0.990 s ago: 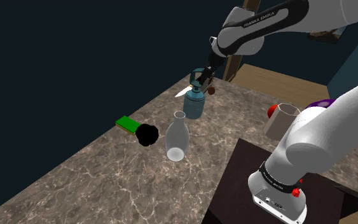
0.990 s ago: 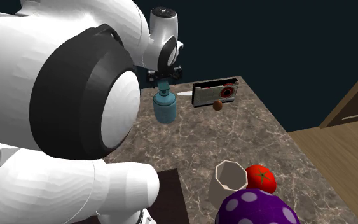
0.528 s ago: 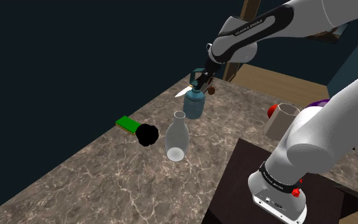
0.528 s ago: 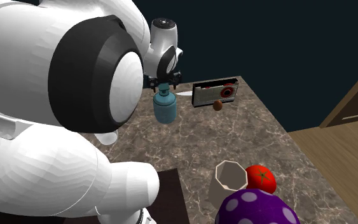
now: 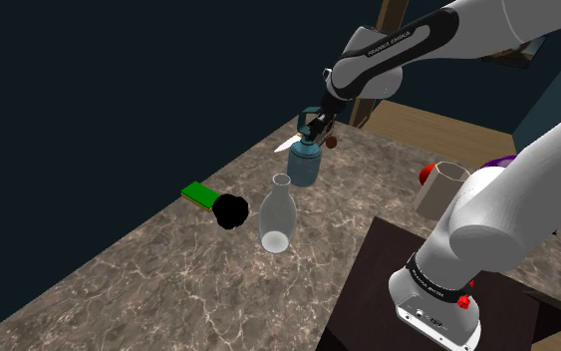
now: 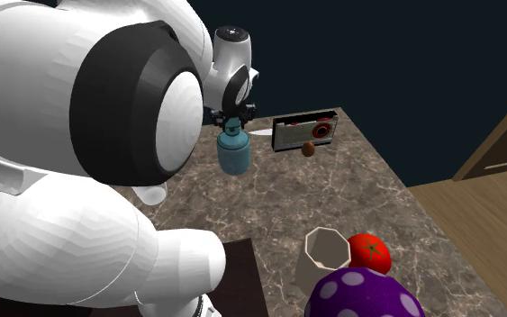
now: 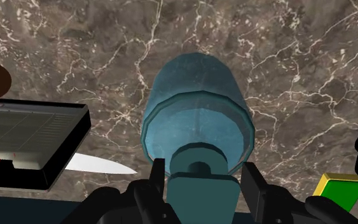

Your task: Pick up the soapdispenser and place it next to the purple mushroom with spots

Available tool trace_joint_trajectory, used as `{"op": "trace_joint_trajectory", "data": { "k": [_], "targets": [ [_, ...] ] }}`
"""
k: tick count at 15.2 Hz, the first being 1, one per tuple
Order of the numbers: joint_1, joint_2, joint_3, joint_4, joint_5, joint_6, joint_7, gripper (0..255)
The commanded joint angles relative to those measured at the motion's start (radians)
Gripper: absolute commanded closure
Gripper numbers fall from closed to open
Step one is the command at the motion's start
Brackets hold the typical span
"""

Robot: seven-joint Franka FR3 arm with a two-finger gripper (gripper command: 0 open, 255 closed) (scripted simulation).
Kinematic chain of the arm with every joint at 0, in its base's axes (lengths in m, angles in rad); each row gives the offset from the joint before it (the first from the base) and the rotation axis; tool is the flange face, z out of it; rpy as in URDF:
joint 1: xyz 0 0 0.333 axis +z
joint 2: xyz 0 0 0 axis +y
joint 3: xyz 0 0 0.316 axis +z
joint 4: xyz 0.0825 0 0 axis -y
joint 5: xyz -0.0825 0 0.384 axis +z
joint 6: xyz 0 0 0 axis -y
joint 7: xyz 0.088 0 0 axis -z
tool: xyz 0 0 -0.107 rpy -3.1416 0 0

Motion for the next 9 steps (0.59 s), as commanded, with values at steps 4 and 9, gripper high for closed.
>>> {"op": "trace_joint_trajectory", "data": {
  "k": [4, 9],
  "targets": [
    [0.0, 0.0, 0.0, 0.0, 0.0, 0.0, 0.0, 255],
    [-0.003, -0.009, 0.003, 0.006, -0.006, -0.015, 0.006, 255]
  ]
}}
